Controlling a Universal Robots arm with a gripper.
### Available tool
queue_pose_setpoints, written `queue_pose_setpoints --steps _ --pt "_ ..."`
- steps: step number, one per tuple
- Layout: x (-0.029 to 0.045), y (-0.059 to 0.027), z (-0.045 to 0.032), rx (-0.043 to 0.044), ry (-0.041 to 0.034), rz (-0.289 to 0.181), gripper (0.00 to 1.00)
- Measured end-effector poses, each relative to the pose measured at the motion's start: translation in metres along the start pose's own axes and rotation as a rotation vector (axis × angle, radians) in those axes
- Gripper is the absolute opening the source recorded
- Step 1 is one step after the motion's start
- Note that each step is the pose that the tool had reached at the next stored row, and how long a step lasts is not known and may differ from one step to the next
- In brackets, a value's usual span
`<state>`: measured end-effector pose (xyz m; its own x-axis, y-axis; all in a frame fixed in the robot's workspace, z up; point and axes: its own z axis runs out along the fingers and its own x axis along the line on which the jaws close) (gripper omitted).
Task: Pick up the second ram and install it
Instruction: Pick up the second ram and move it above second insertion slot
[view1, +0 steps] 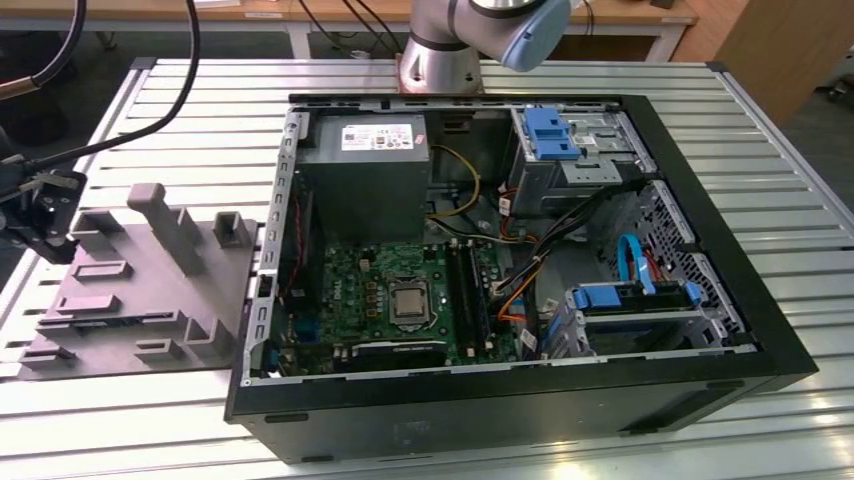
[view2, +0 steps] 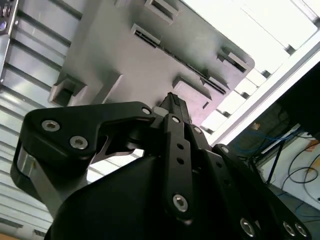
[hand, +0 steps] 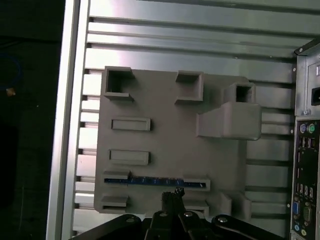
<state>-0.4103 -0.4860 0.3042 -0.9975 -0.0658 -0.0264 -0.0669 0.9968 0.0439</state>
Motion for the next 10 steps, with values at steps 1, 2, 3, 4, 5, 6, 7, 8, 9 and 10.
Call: queue_pose_setpoints --steps 1,2,3,4,5,6,7,8,9,10 --pt "0.0000 0.0000 0.0004 -0.0005 0.0007 -0.018 0.11" --pt "0.0000 0.0000 0.0007 -0.0010 0.0016 -0.036 0.11" --pt "0.0000 0.0000 0.0011 -0.0014 0.0024 -0.054 0.11" --pt "0.0000 -0.0001 0.0014 -0.0019 0.0032 -0.072 0.11" --pt "0.0000 -0.0001 0.0018 -0.0024 0.0040 -0.091 0.11" --pt "0.0001 -0.0001 0.0022 -0.0029 0.0048 -0.109 0.11" --pt "0.0001 -0.0001 0.0026 -0.0034 0.0056 -0.127 0.11" --pt "0.0001 -0.0001 0.0030 -0.0039 0.0063 -0.145 0.11" --pt "0.0001 -0.0001 0.0033 -0.0044 0.0071 -0.163 0.11" --pt "0.0001 -0.0001 0.0037 -0.0048 0.0079 -0.181 0.11"
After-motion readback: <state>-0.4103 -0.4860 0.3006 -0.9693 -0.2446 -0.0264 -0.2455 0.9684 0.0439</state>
